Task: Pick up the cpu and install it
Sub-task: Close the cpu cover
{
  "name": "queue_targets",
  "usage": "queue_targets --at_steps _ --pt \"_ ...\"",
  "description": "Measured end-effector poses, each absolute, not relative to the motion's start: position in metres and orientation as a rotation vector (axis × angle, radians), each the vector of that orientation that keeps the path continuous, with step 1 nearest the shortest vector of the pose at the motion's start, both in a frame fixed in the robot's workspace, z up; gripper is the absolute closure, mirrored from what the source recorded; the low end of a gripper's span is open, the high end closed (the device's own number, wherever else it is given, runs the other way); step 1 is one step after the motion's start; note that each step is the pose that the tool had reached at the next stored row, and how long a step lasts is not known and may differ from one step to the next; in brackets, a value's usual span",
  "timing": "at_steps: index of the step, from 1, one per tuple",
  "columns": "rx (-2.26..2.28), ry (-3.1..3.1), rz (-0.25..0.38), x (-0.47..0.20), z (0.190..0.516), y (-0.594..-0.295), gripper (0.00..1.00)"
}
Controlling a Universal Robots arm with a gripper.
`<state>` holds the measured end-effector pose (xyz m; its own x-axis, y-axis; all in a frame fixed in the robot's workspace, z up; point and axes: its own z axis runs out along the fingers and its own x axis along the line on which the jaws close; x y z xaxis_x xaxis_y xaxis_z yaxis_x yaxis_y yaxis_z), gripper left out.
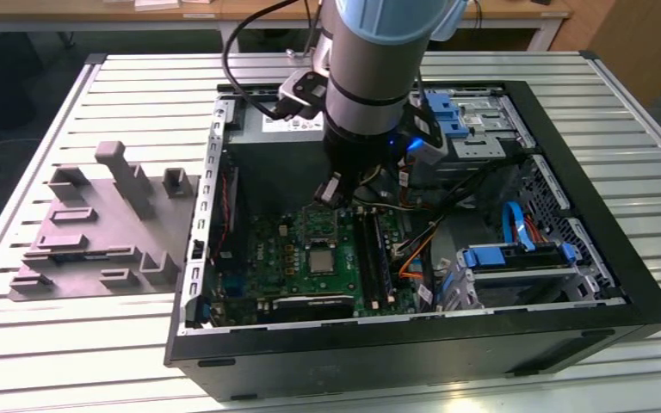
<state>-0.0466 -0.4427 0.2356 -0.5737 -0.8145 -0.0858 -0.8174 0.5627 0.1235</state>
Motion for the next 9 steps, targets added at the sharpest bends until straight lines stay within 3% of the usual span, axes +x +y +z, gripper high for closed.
queue_targets --at_steps 9 --pt "-1.446 2.759 0.236 -0.0465 0.2418 -0.4426 0.89"
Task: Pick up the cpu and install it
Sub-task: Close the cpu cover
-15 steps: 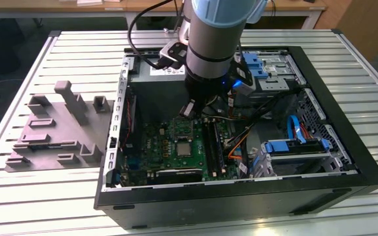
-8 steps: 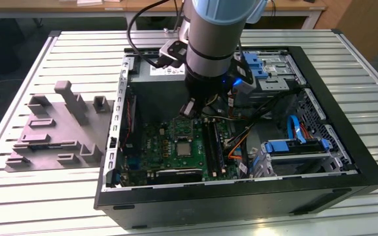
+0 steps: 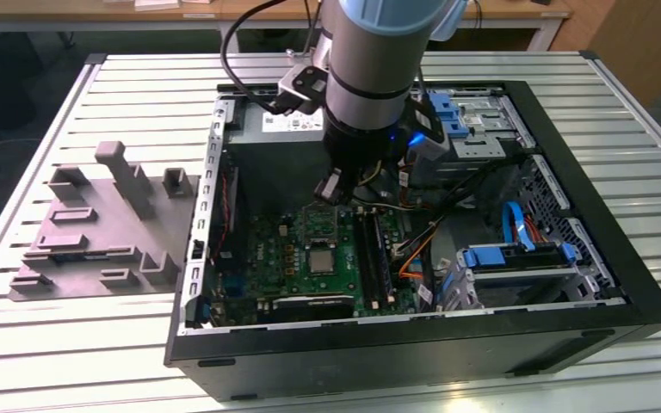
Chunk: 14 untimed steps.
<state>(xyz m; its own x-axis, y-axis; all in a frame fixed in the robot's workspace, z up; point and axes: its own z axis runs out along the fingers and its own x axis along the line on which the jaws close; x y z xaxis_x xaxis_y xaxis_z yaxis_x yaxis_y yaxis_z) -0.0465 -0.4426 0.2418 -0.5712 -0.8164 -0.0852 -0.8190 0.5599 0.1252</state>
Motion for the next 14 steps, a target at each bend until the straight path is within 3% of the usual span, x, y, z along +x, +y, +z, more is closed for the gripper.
queue_targets --at_steps 14 --pt "-1.459 2.759 0.240 -0.0465 0.2433 -0.4426 0.89"
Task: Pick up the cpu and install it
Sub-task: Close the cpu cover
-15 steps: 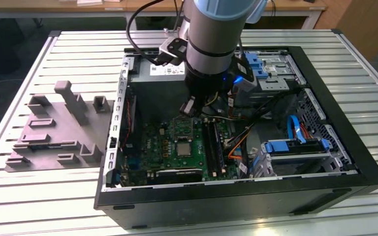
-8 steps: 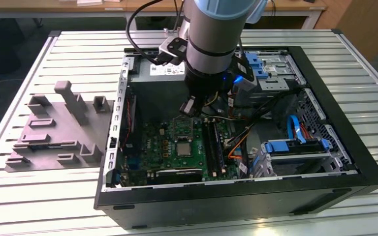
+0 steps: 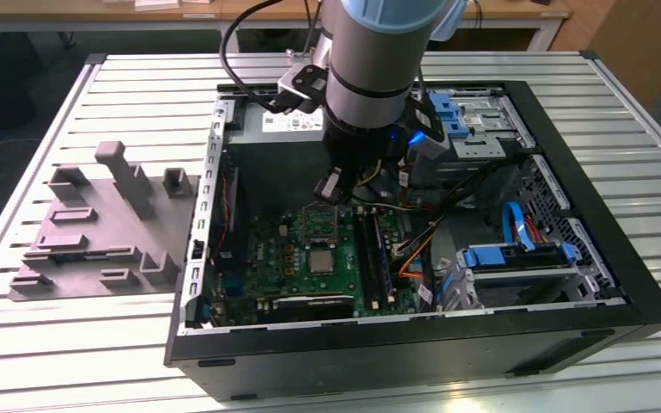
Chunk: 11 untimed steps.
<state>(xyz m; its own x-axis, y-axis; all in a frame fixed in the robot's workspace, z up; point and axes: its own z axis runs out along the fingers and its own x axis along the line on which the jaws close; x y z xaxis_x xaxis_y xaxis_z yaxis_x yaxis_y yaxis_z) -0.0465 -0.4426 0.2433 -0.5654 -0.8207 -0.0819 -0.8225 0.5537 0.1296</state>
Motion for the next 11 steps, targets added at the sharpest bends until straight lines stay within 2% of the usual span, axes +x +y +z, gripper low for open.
queue_targets --at_steps 11 --pt "-1.463 2.763 0.245 -0.0465 0.2449 -0.4426 0.89"
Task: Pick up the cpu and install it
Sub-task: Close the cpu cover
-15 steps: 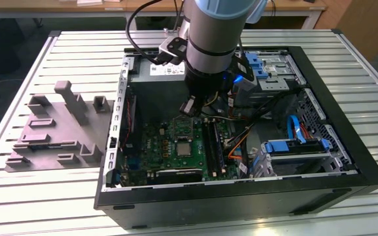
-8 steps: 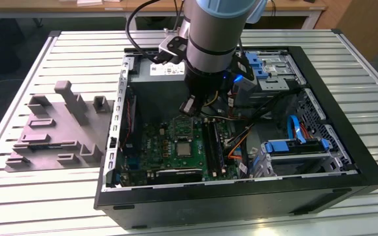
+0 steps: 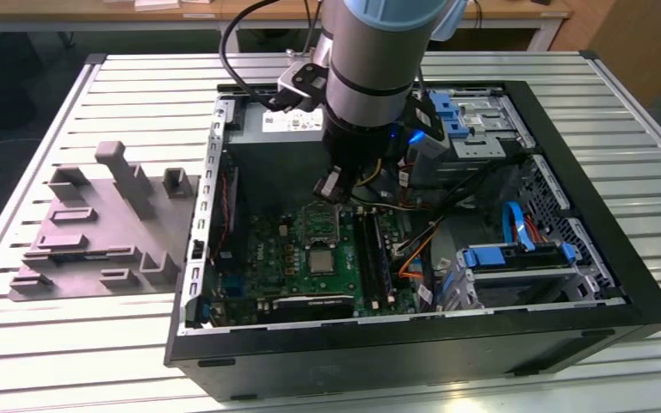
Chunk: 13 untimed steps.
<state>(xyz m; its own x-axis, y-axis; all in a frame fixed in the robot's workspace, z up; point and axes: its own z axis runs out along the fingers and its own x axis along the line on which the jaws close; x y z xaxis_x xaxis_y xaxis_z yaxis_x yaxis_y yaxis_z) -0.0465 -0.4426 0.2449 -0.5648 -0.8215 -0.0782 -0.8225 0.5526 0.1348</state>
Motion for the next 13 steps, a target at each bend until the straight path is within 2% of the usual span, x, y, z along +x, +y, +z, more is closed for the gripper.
queue_targets --at_steps 13 --pt "-1.510 2.770 0.180 -0.0468 0.2449 -0.4445 0.89"
